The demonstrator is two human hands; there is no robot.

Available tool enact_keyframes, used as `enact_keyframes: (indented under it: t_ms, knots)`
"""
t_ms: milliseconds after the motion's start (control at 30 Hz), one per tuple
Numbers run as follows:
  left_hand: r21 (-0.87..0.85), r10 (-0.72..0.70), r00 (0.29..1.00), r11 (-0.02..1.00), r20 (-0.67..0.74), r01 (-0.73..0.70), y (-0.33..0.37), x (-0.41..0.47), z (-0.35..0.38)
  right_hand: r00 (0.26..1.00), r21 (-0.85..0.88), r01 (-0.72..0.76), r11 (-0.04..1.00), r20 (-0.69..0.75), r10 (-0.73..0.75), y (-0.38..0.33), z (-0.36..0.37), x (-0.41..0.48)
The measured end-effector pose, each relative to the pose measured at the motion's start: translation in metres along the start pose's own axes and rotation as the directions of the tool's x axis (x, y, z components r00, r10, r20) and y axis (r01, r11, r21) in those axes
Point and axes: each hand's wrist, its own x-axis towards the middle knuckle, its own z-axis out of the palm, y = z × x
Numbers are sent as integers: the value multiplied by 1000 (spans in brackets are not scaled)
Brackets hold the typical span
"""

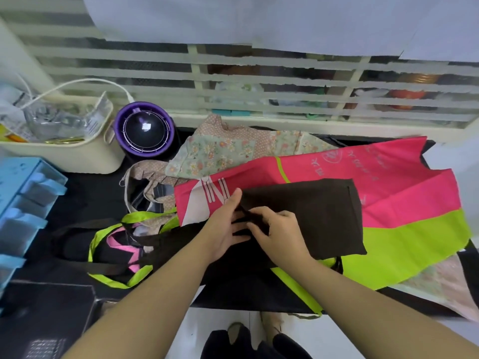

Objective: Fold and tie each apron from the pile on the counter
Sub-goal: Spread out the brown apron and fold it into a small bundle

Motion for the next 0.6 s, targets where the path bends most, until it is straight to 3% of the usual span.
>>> enact_keyframes:
  t_ms: [167, 300, 367, 467, 533, 600]
  knots:
    - [249, 82, 989, 967, -123, -49, -3, 9, 5, 985, -81, 90, 993, 152, -77, 13, -14, -7]
    - [395, 145, 980, 915, -139, -80, -8, 11, 11, 980, -140, 75, 987, -173, -99, 42, -31, -18]
    - [445, 190, 973, 889, -135, -112, -9, 13, 15, 960, -203, -55, 978, -281, -4, 67, -42, -22]
    - [517, 255, 959, 841, -123, -158, -10, 14, 18, 938, -254, -192, 948, -332, 101, 107, -60, -33]
    - [548, 280, 951, 820, -129, -167, -9, 14, 19, 917, -147, -282, 948, -331, 221, 120, -69, -38]
    - [545, 287, 947, 822, -146, -165, -9, 13, 22, 857, 118, -399, 910, -307, 415, 120, -76, -44]
